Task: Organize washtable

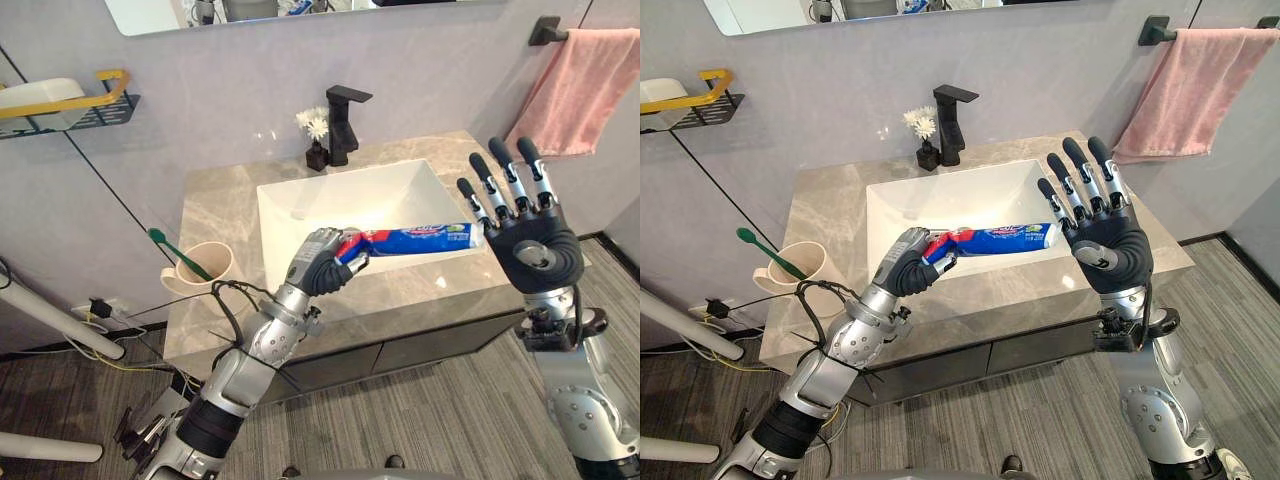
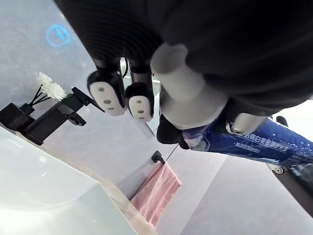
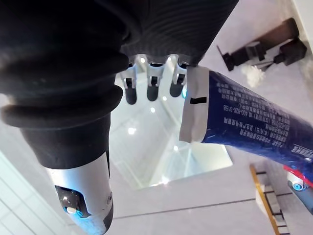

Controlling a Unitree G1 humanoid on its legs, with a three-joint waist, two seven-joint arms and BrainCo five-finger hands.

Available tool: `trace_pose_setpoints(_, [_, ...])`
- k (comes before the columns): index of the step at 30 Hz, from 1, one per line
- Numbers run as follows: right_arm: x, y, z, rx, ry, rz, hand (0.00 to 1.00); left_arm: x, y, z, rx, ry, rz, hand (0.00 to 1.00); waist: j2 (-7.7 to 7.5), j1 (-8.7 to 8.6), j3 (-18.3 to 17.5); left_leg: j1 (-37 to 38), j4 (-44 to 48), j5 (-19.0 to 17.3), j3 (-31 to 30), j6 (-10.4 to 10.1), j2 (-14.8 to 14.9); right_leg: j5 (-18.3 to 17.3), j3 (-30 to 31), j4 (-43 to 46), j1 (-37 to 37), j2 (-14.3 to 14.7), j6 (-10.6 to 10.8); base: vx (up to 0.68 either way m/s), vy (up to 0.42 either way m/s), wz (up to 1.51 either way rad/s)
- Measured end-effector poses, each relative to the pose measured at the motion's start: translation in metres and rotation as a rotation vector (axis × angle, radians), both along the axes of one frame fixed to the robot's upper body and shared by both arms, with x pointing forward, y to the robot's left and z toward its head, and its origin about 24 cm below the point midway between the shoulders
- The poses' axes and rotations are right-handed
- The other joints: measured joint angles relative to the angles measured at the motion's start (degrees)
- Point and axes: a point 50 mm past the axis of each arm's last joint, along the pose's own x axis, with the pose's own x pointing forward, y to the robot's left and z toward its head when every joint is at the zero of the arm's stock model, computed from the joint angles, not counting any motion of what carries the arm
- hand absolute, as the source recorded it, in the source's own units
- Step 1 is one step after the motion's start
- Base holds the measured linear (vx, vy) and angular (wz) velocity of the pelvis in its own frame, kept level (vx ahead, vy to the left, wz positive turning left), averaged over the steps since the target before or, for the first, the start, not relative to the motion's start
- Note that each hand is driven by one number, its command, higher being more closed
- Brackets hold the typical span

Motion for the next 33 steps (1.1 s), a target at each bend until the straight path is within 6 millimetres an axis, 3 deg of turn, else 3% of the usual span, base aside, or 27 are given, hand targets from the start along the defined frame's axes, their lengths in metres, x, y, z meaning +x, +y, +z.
trace_pose_setpoints(5, [0.009,-0.008,-0.002,-0.033,0.003,-0.057,0.00,0.001,0.001,0.000,0.000,0.000,0.005,1.00,0.76,-0.28,-0.01,-0.40,0.20,0.08,-1.49,0.09,-0.28,0.00,-1.37,0.00,0.48,-0.28,0.00,-0.01,0.001,0.15])
trace_pose_setpoints(10, [0.022,-0.031,-0.003,-0.024,0.012,-0.169,0.00,0.000,0.003,0.004,-0.012,-0.012,0.008,1.00,2.62,-0.12,-0.04,-0.48,0.11,0.37,-3.00,0.47,-0.98,-0.02,-3.25,0.00,1.31,-0.89,0.03,-0.01,0.014,0.18])
trace_pose_setpoints(20, [0.032,-0.060,0.002,0.080,-0.023,-0.337,0.00,-0.005,0.004,0.021,-0.075,-0.072,-0.010,1.00,2.64,-0.42,-0.04,-0.58,-0.71,1.32,-5.34,1.11,-1.67,-0.02,-5.71,-0.01,2.04,-1.32,0.05,-0.01,0.004,0.12])
trace_pose_setpoints(27, [0.033,-0.055,-0.005,0.171,-0.020,-0.335,0.00,-0.008,0.004,0.029,-0.118,-0.101,-0.019,1.00,2.62,-0.25,-0.02,-0.59,-0.74,1.36,-5.66,1.17,-1.94,0.07,-6.07,-0.06,1.97,-1.60,0.23,-0.01,0.003,0.02])
trace_pose_setpoints(33, [0.039,-0.031,-0.022,0.271,0.042,-0.258,0.00,-0.008,0.001,0.031,-0.139,-0.105,-0.027,1.00,2.58,-0.18,0.00,-0.67,-0.79,1.37,-5.64,1.18,-1.95,0.17,-6.05,-0.06,2.00,-1.60,0.38,0.00,0.000,0.00])
